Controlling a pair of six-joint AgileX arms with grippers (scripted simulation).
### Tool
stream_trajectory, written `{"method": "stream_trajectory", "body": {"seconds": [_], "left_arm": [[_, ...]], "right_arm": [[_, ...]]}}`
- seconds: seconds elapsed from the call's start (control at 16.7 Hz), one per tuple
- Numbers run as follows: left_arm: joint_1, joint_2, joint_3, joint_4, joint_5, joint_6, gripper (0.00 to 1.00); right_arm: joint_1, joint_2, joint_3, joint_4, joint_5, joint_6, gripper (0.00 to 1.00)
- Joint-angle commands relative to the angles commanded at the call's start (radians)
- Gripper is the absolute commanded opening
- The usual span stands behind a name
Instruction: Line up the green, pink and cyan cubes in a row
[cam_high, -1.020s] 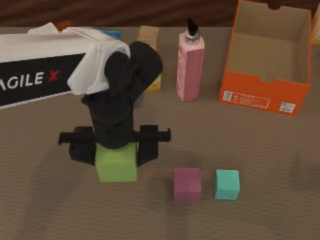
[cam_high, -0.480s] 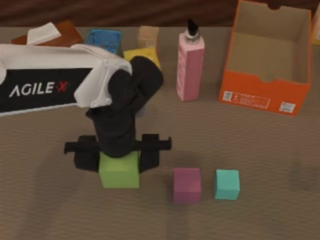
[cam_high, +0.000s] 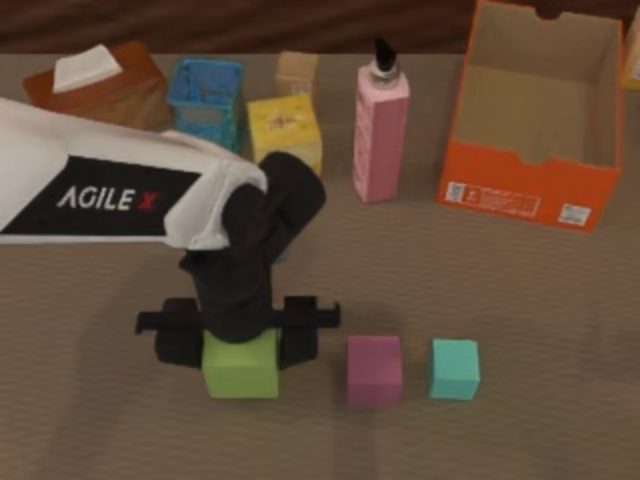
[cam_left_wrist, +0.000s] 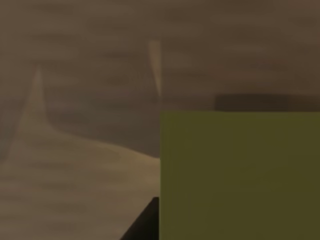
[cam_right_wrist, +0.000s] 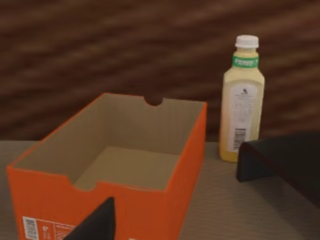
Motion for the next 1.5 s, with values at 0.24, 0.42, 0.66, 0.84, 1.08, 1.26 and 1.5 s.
{"method": "stream_trajectory", "body": {"seconds": [0.24, 0.42, 0.66, 0.84, 1.08, 1.26, 1.5], "left_arm": [[0.000, 0.000, 0.000, 0.000, 0.000, 0.000, 0.30], [0.000, 0.000, 0.000, 0.000, 0.000, 0.000, 0.53], [0.000, 0.000, 0.000, 0.000, 0.000, 0.000, 0.83], [0.000, 0.000, 0.000, 0.000, 0.000, 0.000, 1.00], [0.000, 0.000, 0.000, 0.000, 0.000, 0.000, 1.00], [0.000, 0.000, 0.000, 0.000, 0.000, 0.000, 1.00], [0.002, -0.017, 0.029, -0.042, 0.000, -0.002, 1.00]], "right_arm": [[0.000, 0.000, 0.000, 0.000, 0.000, 0.000, 1.00], [0.000, 0.000, 0.000, 0.000, 0.000, 0.000, 1.00], [0.000, 0.000, 0.000, 0.000, 0.000, 0.000, 1.00], [0.000, 0.000, 0.000, 0.000, 0.000, 0.000, 1.00], [0.000, 0.000, 0.000, 0.000, 0.000, 0.000, 1.00], [0.000, 0.000, 0.000, 0.000, 0.000, 0.000, 1.00], [0.000, 0.000, 0.000, 0.000, 0.000, 0.000, 1.00]]}}
